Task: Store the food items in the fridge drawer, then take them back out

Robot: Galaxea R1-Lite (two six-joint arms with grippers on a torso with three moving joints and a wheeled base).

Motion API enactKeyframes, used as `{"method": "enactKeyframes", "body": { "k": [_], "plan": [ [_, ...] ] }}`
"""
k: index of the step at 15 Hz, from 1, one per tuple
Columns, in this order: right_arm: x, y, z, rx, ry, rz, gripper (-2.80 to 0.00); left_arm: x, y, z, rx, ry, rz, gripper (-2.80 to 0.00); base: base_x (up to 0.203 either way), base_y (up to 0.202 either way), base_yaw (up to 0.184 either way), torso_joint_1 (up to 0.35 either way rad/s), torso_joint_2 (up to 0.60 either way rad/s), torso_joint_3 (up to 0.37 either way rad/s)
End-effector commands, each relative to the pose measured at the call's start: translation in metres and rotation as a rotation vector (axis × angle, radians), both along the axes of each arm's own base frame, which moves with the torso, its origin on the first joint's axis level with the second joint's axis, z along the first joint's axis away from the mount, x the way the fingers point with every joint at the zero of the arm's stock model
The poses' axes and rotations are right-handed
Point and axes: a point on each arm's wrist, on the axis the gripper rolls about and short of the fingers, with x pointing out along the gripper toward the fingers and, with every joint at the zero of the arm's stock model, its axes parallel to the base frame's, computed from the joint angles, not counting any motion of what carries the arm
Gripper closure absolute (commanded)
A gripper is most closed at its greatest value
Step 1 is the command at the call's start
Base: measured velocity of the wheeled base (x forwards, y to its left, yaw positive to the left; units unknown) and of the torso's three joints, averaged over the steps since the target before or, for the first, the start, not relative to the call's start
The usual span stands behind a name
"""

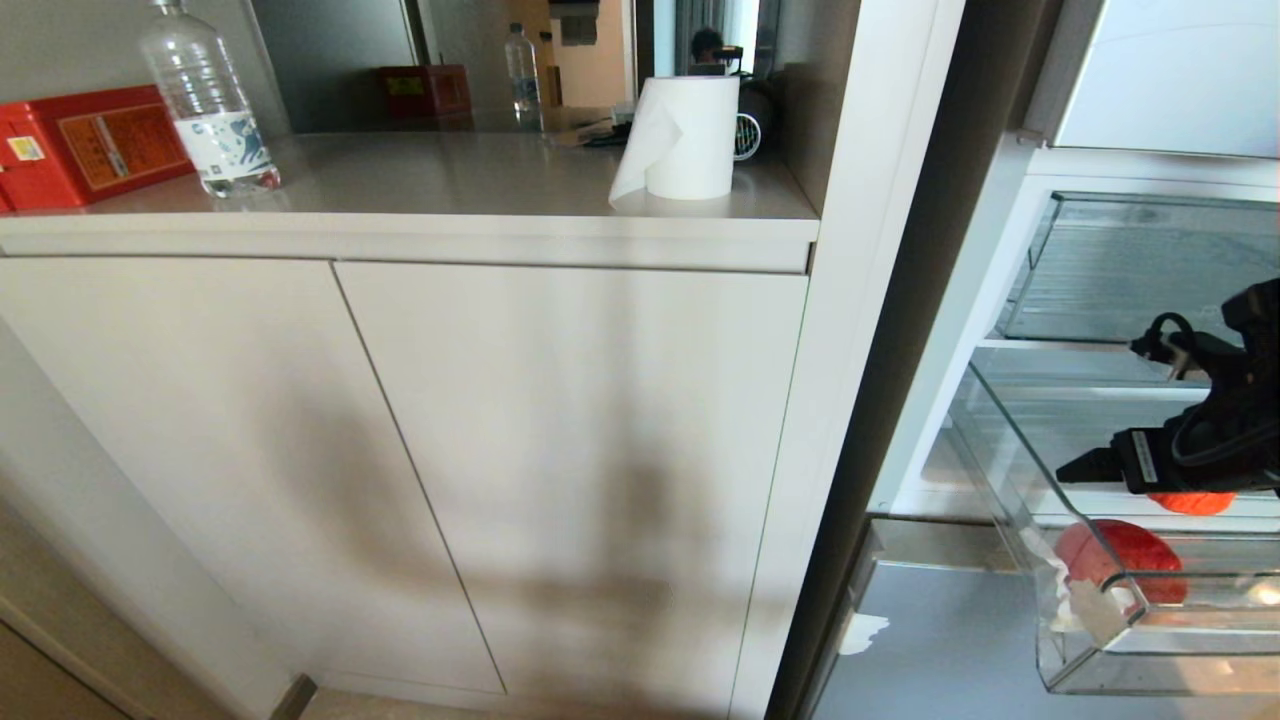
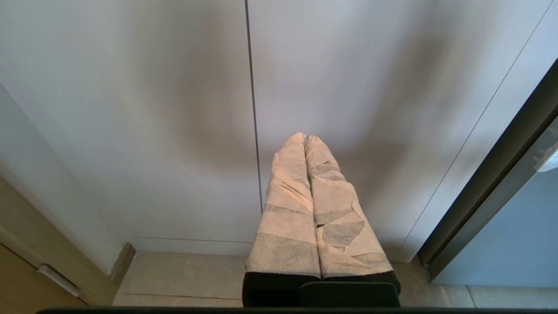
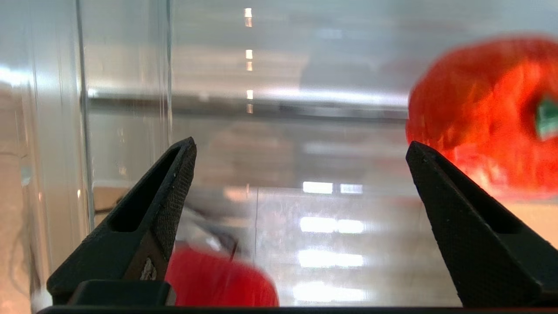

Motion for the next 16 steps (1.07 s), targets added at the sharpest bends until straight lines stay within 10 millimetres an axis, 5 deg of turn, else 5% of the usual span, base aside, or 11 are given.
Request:
{"method": "enactKeyframes", "body": {
  "k": [1,8,16],
  "plan": [
    [-0.012,0.004,0.01,-0.001,-0.02,0.009,-2.8,0.0,0.0,0.0,0.0,0.001,0.0,0.0,0.0,0.0,0.0,0.0,0.0,0.0],
    [-0.034,0.022,0.018,0.035,0.164,0.068,-2.8,0.0,0.0,0.0,0.0,0.001,0.0,0.0,0.0,0.0,0.0,0.0,0.0,0.0],
    [-0.026,0.024,0.0,0.048,0.292,0.088,-2.8,0.0,0.0,0.0,0.0,0.001,0.0,0.0,0.0,0.0,0.0,0.0,0.0,0.0]
  ]
}}
